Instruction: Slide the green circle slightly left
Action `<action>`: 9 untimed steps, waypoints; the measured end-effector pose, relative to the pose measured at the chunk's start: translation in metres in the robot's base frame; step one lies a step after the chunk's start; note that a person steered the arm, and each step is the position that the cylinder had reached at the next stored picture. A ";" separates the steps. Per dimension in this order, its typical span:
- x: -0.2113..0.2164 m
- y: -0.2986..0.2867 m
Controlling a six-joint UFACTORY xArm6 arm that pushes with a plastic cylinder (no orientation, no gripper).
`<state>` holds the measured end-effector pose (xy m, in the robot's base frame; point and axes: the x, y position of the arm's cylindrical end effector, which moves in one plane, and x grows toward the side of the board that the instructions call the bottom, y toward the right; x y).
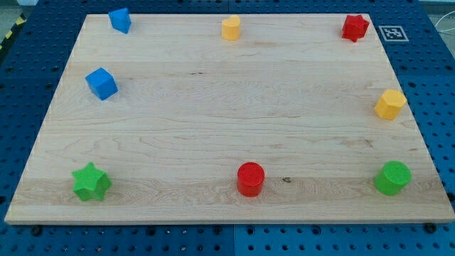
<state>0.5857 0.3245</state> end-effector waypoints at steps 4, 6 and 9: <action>0.002 -0.139; -0.009 -0.199; -0.008 -0.145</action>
<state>0.5776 0.1797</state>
